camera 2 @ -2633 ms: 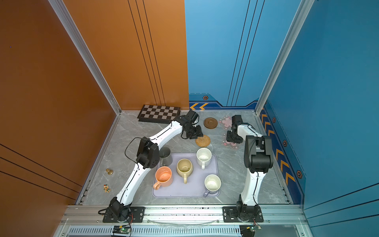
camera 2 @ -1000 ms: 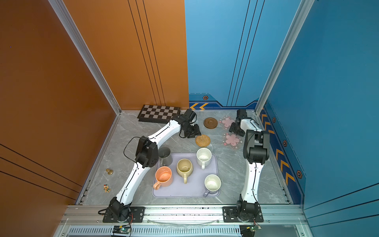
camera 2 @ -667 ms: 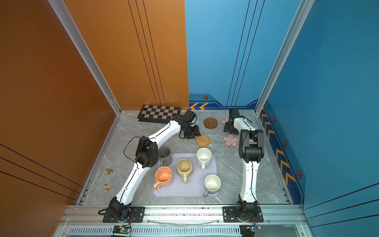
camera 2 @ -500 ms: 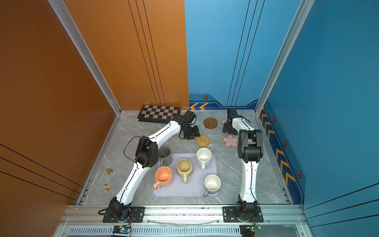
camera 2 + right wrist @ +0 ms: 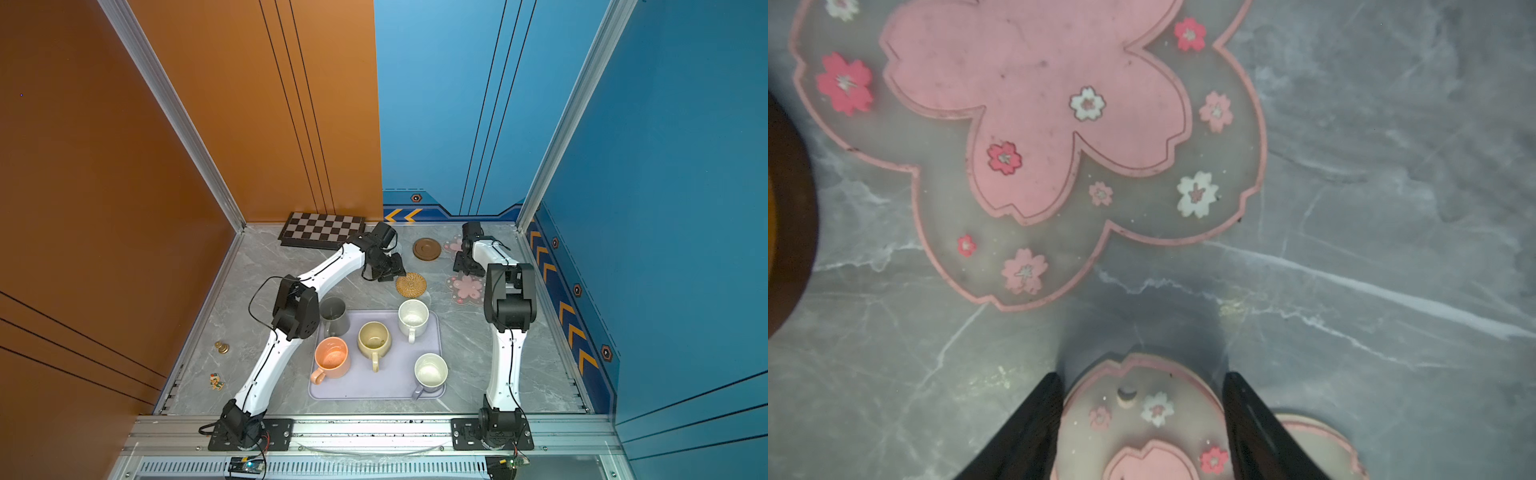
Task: Place cups on coasters
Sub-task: Move the coaster to the middle-right of the table.
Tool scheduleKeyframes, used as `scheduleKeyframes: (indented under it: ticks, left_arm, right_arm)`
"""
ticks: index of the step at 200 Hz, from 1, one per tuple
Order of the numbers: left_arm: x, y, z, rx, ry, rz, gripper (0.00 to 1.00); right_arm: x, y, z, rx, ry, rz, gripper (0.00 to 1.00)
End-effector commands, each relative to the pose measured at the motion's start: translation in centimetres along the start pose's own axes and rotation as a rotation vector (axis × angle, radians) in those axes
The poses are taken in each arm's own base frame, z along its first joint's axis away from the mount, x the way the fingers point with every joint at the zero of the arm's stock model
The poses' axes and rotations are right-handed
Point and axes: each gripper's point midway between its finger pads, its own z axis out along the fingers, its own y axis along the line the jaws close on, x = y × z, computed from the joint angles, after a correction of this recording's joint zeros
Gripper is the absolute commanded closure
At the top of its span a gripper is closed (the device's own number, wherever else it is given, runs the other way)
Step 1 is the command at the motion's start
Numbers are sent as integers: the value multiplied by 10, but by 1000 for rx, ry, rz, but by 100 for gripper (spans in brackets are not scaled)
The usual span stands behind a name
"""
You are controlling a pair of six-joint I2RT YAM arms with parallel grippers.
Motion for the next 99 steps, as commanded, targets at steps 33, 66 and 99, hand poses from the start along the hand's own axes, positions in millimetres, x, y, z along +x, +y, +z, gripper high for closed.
scheduleKeyframes:
  ticks: [33,66,99]
  left_arm:
    - [11,-19,-9,10,-5,63,51]
    - [14,-30,-11,23,-11,84,51]
    - [26,-29,-1,20,22,70,53]
  right_arm:
    - [-17,-6,-52,-22,-50,21,36]
    - [-30,-9,-87,-46,-130,24,35]
    - [-16,-19,-103,-35,-133,32,36]
